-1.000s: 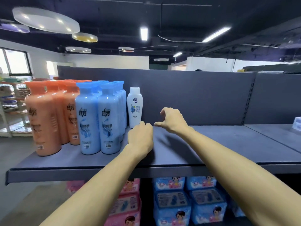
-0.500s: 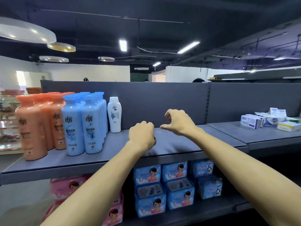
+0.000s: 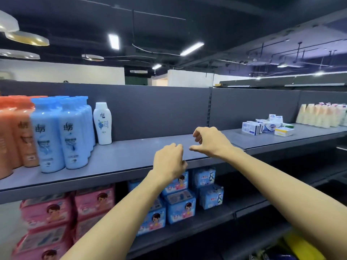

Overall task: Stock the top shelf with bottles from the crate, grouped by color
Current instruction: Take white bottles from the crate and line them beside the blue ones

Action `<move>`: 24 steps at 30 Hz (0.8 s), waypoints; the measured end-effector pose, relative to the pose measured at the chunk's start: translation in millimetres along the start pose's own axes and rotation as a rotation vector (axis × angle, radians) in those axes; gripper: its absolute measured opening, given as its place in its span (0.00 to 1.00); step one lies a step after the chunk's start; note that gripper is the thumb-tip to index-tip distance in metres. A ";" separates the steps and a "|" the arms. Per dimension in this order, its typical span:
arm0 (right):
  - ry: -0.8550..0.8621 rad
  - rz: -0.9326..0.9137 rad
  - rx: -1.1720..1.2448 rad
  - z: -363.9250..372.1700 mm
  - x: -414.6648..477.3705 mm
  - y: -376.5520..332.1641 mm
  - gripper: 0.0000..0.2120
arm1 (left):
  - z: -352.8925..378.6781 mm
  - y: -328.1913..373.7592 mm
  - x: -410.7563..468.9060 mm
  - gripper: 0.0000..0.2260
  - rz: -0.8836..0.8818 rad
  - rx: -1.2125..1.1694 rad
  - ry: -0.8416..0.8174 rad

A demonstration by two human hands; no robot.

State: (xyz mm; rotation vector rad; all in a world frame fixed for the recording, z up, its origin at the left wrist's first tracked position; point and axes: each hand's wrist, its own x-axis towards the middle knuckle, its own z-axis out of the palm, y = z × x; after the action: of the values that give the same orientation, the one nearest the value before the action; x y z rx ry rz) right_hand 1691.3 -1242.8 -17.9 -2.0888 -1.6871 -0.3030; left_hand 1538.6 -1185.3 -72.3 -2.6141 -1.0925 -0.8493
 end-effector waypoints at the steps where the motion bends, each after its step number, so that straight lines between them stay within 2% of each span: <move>1: -0.011 0.008 -0.002 4.0 -5.7 5.3 0.22 | 8.9 2.7 -6.0 0.08 0.002 -0.016 -0.008; 7: -0.103 0.048 0.091 58.2 -54.4 31.3 0.18 | 68.5 17.4 -53.2 0.13 0.023 -0.097 -0.200; 13: -0.306 0.093 0.120 154.8 -122.5 51.5 0.17 | 130.9 24.6 -119.1 0.17 -0.011 -0.140 -0.433; 20: -0.550 0.289 0.202 257.9 -202.9 75.9 0.21 | 194.7 31.8 -206.0 0.18 -0.137 -0.219 -0.657; 24: -0.623 0.390 0.225 306.4 -245.4 91.2 0.20 | 224.8 39.0 -260.5 0.17 -0.197 -0.258 -0.774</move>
State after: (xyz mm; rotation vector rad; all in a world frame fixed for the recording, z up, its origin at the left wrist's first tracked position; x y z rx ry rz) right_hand 1691.4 -1329.9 -411.4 -2.4090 -1.4592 0.6895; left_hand 1516.5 -1284.5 -403.3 -3.1899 -1.5060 0.0537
